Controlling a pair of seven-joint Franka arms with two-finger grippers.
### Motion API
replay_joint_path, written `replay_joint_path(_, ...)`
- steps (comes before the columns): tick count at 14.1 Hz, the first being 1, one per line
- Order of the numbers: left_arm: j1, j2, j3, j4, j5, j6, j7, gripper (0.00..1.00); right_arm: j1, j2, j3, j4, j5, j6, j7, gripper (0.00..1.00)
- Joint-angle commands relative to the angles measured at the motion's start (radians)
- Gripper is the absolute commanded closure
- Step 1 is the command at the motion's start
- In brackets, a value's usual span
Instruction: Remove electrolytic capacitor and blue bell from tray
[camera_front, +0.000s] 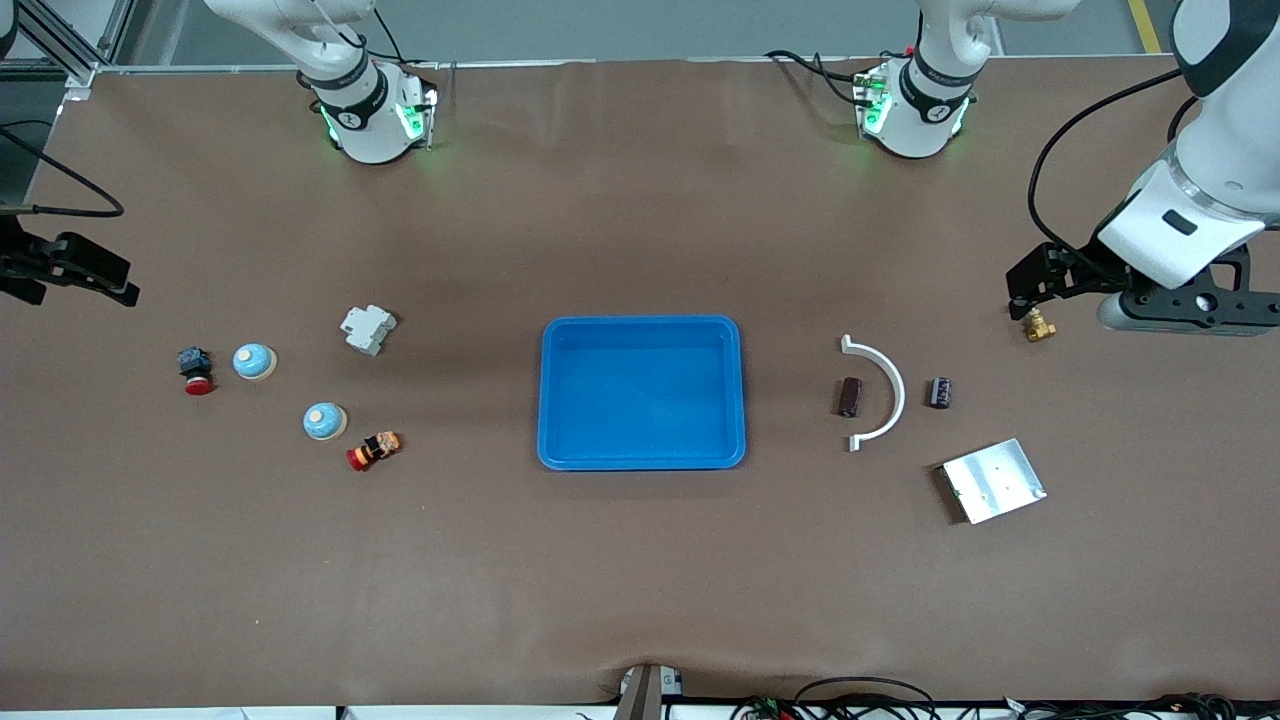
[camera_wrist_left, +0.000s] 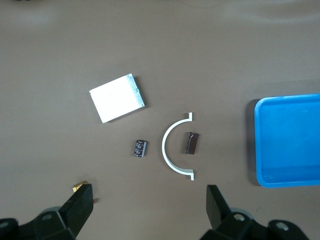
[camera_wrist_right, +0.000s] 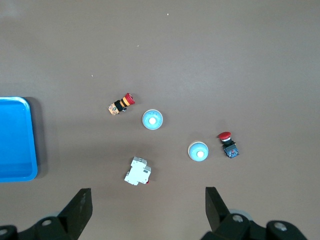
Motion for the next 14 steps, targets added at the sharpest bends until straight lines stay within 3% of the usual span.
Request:
replay_joint_path(1, -0.007, -0.017, 0.002, -0.011, -0.015, -0.011, -0.016, 0.00, -0.017, 0.002, 0.011, 0.011, 0.000, -0.010, -0.016, 0.00)
replay_joint_path(4, 0.072, -0.017, -0.095, -0.011, -0.014, -0.011, -0.017, 0.00, -0.019, 0.003, 0.011, 0.011, 0.000, -0.007, -0.016, 0.00)
replay_joint_path(14, 0.054, -0.002, -0.100, -0.011, -0.002, 0.001, -0.009, 0.00, -0.019, 0.003, 0.011, 0.011, 0.001, -0.011, -0.014, 0.00)
